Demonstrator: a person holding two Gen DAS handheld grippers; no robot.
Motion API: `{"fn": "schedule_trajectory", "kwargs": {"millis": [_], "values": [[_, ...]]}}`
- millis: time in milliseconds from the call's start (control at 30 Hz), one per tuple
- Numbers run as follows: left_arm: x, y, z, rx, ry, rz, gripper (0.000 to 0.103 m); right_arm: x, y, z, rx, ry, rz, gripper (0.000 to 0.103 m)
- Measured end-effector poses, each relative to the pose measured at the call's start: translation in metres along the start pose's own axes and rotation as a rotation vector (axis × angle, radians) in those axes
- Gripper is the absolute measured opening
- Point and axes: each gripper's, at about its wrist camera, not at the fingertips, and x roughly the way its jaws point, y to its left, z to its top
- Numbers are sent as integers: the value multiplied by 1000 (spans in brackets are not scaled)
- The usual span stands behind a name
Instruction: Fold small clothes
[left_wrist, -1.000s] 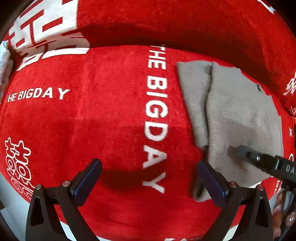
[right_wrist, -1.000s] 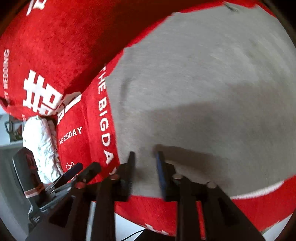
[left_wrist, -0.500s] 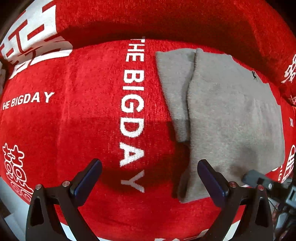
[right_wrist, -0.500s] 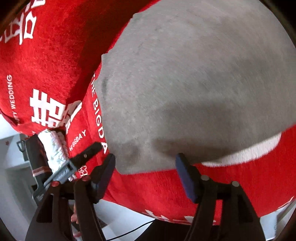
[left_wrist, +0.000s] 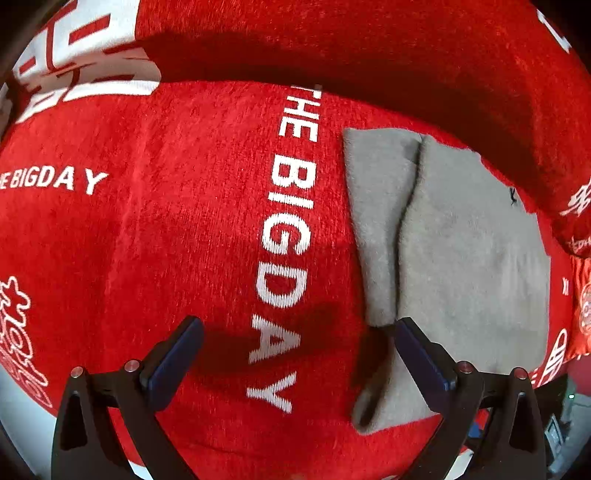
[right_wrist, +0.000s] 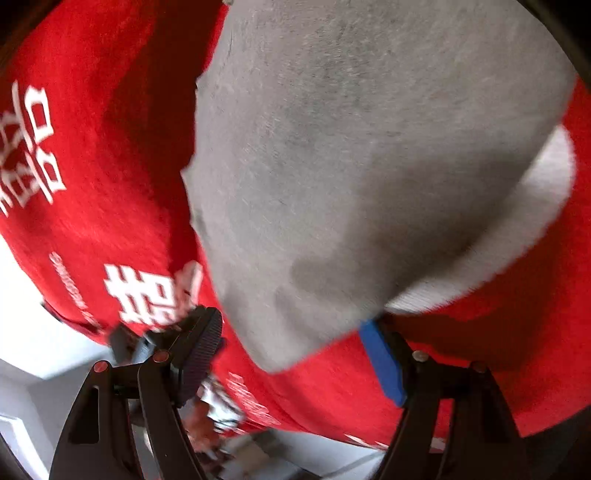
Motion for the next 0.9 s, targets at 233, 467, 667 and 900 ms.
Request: {"fn": "schedule_trajectory", "kwargs": {"millis": [233,467,667,900], "values": [[18,5,14,-59,89,-260,103,21,1,11,145,12,136,10],[34,-15,34,-63,152,-465,103,-5,42,19,-13,46,242,9],[57,-49,52,-24,206,-544,103,-10,56,18,-88,92,235,9],[56,-94,54,71,184,-521,102,-2,52,9,-225,228,-47,24]]}}
